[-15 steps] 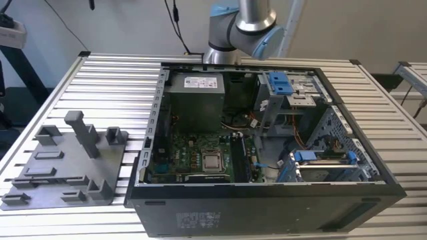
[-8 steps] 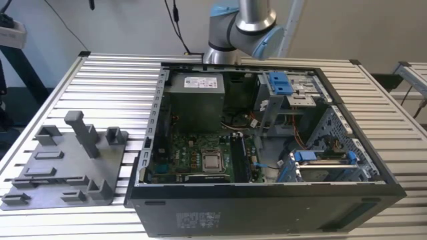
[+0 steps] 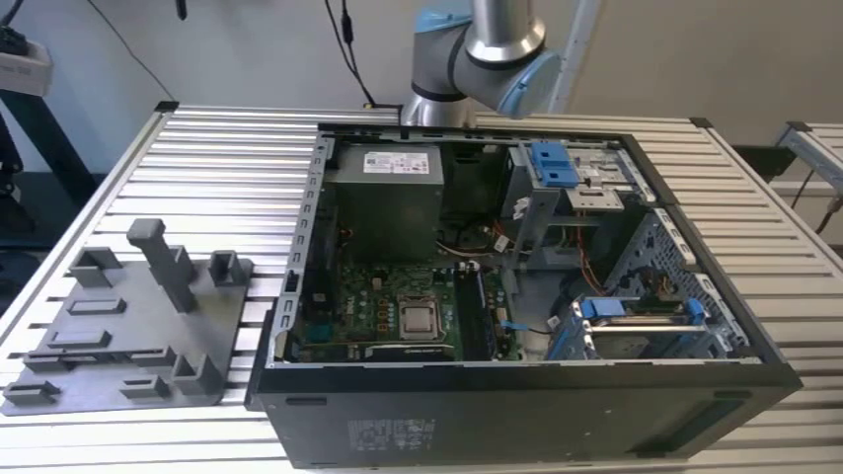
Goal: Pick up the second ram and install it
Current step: 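Pick up the second ram and move it above second insertion slot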
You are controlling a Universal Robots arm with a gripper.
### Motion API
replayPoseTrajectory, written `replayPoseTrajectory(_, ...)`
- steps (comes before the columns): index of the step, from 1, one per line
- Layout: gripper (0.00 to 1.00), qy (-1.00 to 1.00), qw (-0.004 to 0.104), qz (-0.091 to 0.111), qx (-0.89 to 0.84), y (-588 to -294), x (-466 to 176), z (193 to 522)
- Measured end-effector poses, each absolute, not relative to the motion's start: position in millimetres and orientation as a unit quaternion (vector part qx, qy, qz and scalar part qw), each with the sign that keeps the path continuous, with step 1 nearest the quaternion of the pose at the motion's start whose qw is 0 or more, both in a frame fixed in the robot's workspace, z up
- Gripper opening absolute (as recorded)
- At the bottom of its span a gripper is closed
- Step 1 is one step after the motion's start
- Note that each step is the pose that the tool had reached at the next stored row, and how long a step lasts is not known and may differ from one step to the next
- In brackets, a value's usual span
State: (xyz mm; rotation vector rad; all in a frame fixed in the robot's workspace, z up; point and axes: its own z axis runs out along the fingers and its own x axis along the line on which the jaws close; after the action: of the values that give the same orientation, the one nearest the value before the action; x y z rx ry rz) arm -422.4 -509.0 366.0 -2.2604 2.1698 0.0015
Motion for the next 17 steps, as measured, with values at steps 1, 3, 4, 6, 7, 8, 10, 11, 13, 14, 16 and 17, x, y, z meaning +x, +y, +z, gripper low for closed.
replayPoseTrajectory(1, 0.54, 0.692, 0.004, 0.000, -0.721, -509.0, -422.5, 366.0)
replayPoseTrajectory(3, 0.54, 0.692, 0.004, 0.000, -0.722, -509.0, -422.5, 365.9)
replayPoseTrajectory(4, 0.54, 0.692, 0.004, 0.000, -0.722, -509.0, -422.5, 365.9)
replayPoseTrajectory(6, 0.54, 0.692, 0.004, 0.000, -0.722, -509.0, -422.5, 366.0)
replayPoseTrajectory(7, 0.54, 0.692, 0.004, 0.000, -0.722, -509.0, -422.5, 365.9)
replayPoseTrajectory(8, 0.54, 0.692, 0.004, 0.000, -0.722, -509.0, -422.5, 365.9)
replayPoseTrajectory(10, 0.54, 0.692, 0.005, 0.000, -0.722, -509.0, -422.5, 365.9)
replayPoseTrajectory(11, 0.54, 0.692, 0.005, 0.000, -0.722, -509.0, -422.5, 365.9)
replayPoseTrajectory(13, 0.54, 0.692, 0.005, 0.000, -0.722, -509.0, -422.5, 365.9)
replayPoseTrajectory(14, 0.54, 0.692, 0.005, 0.000, -0.722, -509.0, -422.5, 365.9)
replayPoseTrajectory(16, 0.54, 0.692, 0.005, 0.000, -0.722, -509.0, -422.5, 365.9)
replayPoseTrajectory(17, 0.54, 0.692, 0.005, 0.000, -0.722, -509.0, -422.6, 365.9)
